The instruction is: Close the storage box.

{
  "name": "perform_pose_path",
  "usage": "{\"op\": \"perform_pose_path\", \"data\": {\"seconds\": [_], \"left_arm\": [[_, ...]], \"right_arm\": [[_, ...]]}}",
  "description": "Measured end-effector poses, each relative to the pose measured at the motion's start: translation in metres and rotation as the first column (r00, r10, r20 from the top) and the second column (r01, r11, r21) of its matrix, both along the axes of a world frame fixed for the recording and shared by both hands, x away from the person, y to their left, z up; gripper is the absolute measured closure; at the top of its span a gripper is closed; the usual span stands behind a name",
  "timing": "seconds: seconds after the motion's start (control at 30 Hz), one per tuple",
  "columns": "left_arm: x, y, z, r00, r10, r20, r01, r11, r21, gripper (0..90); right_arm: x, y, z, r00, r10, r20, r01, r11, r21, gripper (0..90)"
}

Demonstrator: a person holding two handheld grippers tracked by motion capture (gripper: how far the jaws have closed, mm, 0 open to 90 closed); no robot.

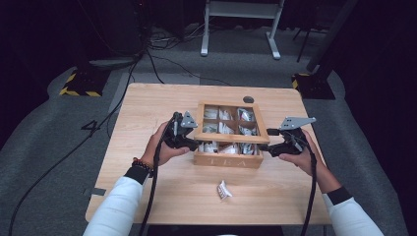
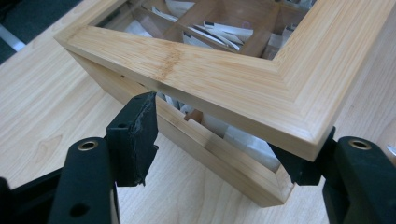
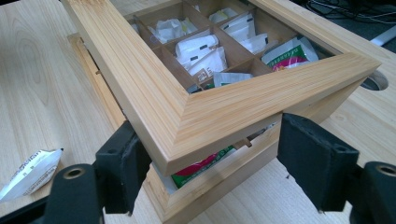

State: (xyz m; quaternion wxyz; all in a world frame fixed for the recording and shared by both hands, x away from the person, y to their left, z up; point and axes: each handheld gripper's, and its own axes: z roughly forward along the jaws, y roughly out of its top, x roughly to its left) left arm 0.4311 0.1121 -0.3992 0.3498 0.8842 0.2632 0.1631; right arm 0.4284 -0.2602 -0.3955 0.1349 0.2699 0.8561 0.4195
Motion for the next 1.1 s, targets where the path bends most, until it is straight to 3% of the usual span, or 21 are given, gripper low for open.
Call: {"op": "perform_pose_path", "data": {"seconds": [0.2, 0.53, 0.67, 0.87, 1.1], "left_arm": [[-0.001, -0.001, -0.004, 1.0000, 0.000, 0.005, 0.000, 0.9995, 0.032, 34.5], [-0.003, -0.001, -0.013, 0.9994, 0.014, -0.031, -0.013, 0.9992, 0.038, 32.0], [-0.006, 0.001, -0.015, 0.9984, -0.015, -0.054, 0.016, 0.9998, 0.009, 26.1], [-0.010, -0.003, -0.018, 0.9982, -0.032, -0.051, 0.034, 0.9988, 0.034, 26.0], [-0.014, -0.004, -0.020, 0.9972, -0.046, -0.059, 0.048, 0.9982, 0.036, 25.1]], "right_arm": [[-0.003, 0.000, -0.003, 1.0000, 0.002, -0.003, -0.002, 1.000, -0.017, 27.7], [-0.006, 0.001, -0.011, 0.9997, 0.000, -0.023, -0.001, 1.000, -0.029, 29.1], [-0.008, 0.003, -0.014, 0.9996, 0.006, -0.029, -0.008, 0.999, -0.051, 28.2], [-0.011, 0.003, -0.021, 0.9989, 0.008, -0.045, -0.011, 0.998, -0.059, 28.0], [-0.012, 0.003, -0.026, 0.9979, 0.015, -0.064, -0.019, 0.998, -0.065, 28.4]]}}
